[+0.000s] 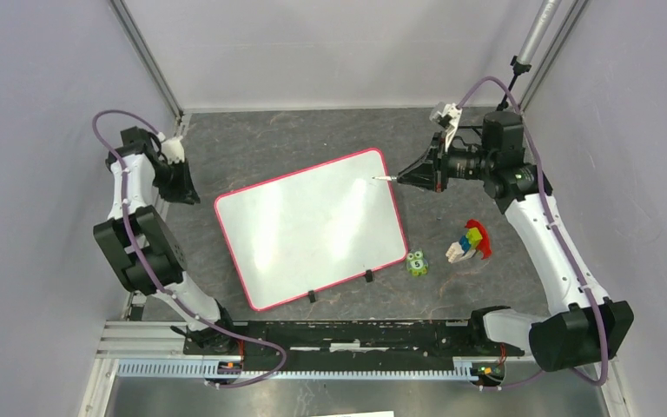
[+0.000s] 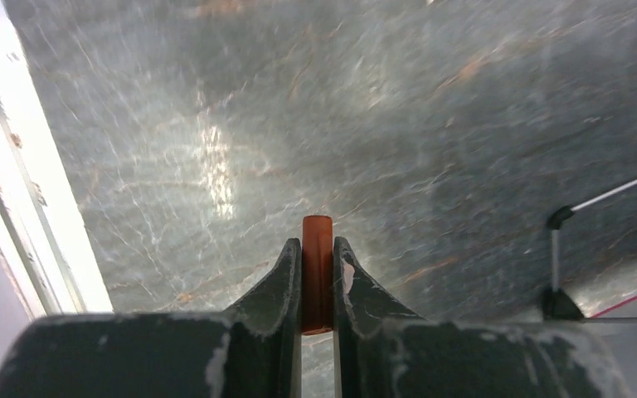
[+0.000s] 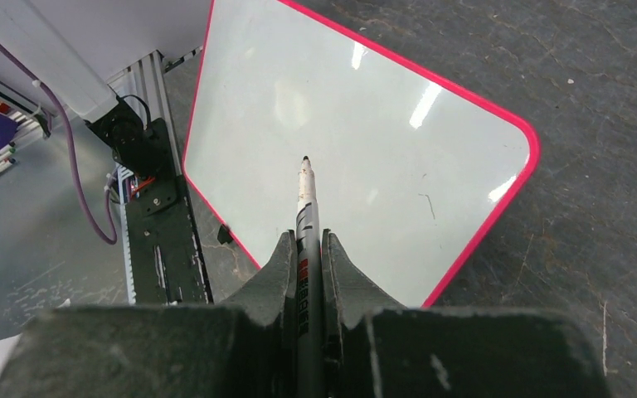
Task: Write a sentence on the whiteboard
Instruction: Place the pen cap at the center of the board.
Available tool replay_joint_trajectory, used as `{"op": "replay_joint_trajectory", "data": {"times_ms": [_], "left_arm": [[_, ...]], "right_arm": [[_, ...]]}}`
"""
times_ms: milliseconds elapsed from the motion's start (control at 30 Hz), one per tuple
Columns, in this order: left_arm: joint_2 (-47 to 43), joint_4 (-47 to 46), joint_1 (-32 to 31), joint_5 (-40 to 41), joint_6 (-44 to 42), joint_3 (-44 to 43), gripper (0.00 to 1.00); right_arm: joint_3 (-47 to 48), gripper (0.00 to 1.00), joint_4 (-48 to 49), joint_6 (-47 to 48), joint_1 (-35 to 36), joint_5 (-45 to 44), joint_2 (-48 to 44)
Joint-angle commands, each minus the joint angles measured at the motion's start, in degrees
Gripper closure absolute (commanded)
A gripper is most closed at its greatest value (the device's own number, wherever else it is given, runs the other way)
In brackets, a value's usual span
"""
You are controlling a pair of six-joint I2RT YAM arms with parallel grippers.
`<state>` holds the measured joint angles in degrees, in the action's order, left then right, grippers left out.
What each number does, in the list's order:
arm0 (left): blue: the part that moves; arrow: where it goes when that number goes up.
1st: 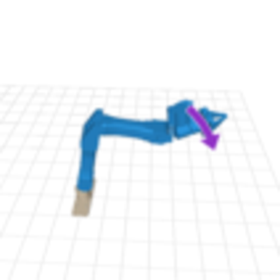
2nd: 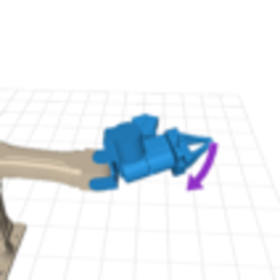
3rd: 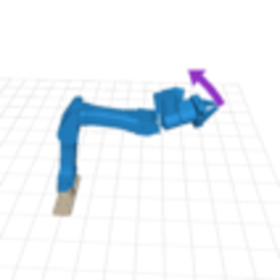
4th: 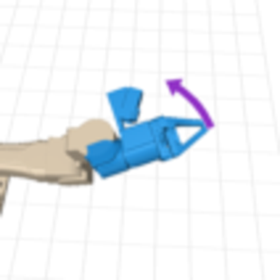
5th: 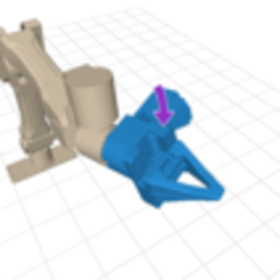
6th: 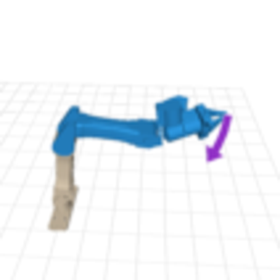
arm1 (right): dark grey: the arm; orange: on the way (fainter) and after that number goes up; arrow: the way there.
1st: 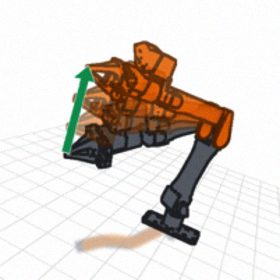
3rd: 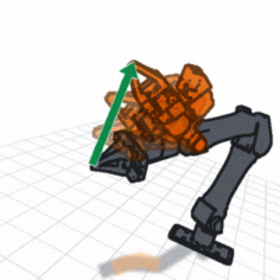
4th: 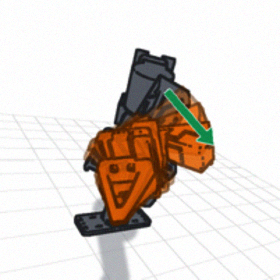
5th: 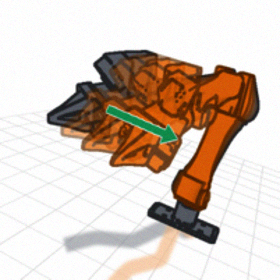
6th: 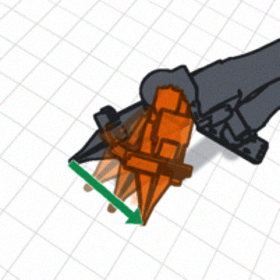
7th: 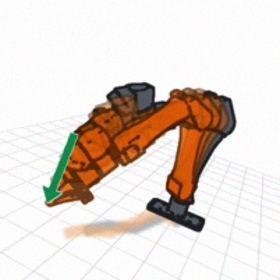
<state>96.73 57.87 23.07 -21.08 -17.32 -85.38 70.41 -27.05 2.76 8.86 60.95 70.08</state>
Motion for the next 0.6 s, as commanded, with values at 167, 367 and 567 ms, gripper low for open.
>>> {"op": "replay_joint_trajectory", "data": {"times_ms": [167, 367, 567], "left_arm": [[5.58, -10.48, 1.34, 5.3, -7.36, 10.29, 0.95], [8.59, -12.83, 1.36, 4.19, -9.34, 12.5, 0.88], [10.69, -13.48, 1.26, 3.83, -10.5, 14.26, 0.8]], "right_arm": [[0.56, 1.0, -0.3, 2.38, 8.1, -8.21, -0.17], [1.03, 1.0, 0.17, 1.28, 9.39, -8.9, 0.82], [0.96, 1.0, -0.1, 2.49, 9.89, -9.71, 0.89]]}}
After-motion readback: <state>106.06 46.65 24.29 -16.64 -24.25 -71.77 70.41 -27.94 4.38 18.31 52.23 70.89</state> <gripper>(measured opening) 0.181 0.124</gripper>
